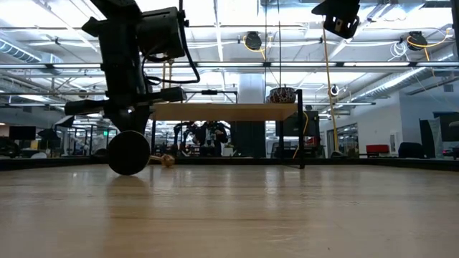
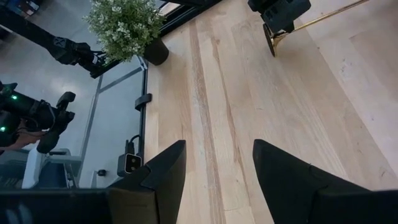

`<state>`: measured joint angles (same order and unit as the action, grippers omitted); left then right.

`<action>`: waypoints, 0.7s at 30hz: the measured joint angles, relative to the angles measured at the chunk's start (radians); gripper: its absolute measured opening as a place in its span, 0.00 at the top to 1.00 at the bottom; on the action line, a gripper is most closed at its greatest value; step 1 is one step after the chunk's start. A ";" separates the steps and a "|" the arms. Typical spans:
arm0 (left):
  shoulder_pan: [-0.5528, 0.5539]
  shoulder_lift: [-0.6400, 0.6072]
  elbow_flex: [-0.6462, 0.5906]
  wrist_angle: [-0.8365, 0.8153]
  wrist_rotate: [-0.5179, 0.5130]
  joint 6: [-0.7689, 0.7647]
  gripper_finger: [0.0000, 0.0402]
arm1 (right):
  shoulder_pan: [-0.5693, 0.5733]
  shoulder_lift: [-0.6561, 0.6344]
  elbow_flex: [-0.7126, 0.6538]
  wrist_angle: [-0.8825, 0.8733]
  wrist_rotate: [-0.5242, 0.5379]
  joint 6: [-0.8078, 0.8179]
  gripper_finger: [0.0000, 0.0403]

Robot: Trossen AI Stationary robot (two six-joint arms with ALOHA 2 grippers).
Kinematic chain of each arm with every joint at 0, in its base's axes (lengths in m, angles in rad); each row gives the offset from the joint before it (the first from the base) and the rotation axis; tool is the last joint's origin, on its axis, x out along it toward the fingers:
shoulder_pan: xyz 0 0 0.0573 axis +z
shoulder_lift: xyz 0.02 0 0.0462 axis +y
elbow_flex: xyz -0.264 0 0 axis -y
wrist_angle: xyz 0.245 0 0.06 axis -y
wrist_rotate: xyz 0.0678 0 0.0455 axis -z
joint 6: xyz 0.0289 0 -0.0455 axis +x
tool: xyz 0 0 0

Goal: Pick & Place candle stick holders
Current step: Put the gold candle holder on the shelf aligned with the other gold candle holders

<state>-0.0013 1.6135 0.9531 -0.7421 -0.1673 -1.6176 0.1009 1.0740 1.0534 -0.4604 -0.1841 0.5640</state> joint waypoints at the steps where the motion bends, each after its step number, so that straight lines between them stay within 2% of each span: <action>1: 0.000 0.000 0.000 0.000 0.000 0.000 0.98 | 0.000 0.000 0.000 0.000 0.000 0.000 0.55; 15: -0.051 0.000 0.000 0.000 -0.012 -0.020 0.99 | 0.000 0.000 0.000 0.000 0.000 0.001 0.55; 21: -0.023 0.005 -0.004 0.006 0.010 0.036 0.83 | 0.000 0.000 0.000 -0.001 0.000 0.000 0.55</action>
<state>-0.0247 1.6180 0.9489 -0.7357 -0.1576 -1.5814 0.1009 1.0740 1.0534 -0.4610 -0.1844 0.5644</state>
